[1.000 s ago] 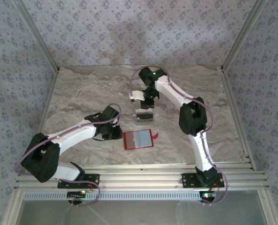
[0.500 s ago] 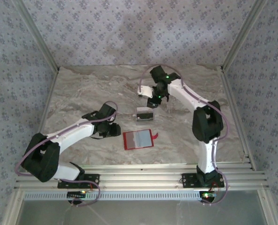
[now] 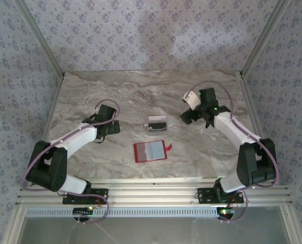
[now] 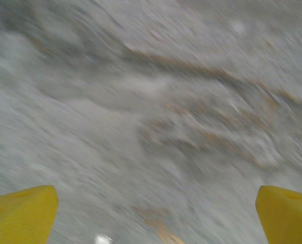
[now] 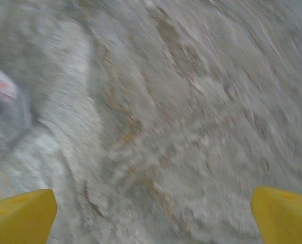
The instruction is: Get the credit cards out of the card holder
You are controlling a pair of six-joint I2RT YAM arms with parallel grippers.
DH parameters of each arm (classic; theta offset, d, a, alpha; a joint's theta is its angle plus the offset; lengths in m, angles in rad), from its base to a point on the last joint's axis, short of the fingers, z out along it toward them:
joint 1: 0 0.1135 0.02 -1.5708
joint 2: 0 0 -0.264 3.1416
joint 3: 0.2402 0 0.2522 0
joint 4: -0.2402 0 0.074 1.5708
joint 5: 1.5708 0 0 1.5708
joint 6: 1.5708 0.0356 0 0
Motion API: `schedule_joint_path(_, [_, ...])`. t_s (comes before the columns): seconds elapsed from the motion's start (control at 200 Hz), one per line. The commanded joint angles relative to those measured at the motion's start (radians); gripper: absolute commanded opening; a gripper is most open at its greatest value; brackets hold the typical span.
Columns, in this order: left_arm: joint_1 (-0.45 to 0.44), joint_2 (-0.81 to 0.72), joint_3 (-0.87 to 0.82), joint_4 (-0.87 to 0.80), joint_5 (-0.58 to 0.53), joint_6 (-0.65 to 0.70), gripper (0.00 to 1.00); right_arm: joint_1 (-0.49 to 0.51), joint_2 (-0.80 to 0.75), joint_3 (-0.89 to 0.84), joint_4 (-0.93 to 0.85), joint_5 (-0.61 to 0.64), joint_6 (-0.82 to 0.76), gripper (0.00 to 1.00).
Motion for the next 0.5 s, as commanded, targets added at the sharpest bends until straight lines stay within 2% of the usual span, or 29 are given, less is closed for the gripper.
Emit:
schedule_joint_path(0.0, [0.072,0.007,0.023,0.083,-0.181,0.025,1.00,-0.067,-0.056,-0.161,0.268,0.068,0.188,1.00])
schedule_joint_path(0.07, [0.108,-0.016,0.015,0.134,-0.179,0.039,0.99,-0.113,-0.067,-0.262,0.406,0.089,0.242,1.00])
schedule_joint_path(0.165, [0.121,-0.041,-0.025,0.263,-0.249,0.154,1.00,-0.178,-0.062,-0.363,0.562,0.102,0.309,1.00])
schedule_joint_path(0.245, [0.165,-0.046,-0.057,0.360,-0.255,0.237,1.00,-0.247,-0.049,-0.416,0.670,0.051,0.400,1.00])
schedule_joint_path(0.285, [0.185,-0.046,-0.083,0.430,-0.231,0.289,1.00,-0.271,-0.035,-0.452,0.750,0.027,0.435,1.00])
schedule_joint_path(0.365, [0.209,-0.030,-0.190,0.683,-0.200,0.397,1.00,-0.292,-0.002,-0.489,0.845,0.029,0.464,1.00])
schedule_joint_path(0.43, [0.245,0.002,-0.236,0.810,-0.110,0.433,1.00,-0.295,0.029,-0.521,0.920,0.027,0.467,1.00])
schedule_joint_path(0.495, [0.272,0.042,-0.257,0.883,-0.071,0.441,1.00,-0.283,0.040,-0.538,0.960,0.044,0.456,1.00])
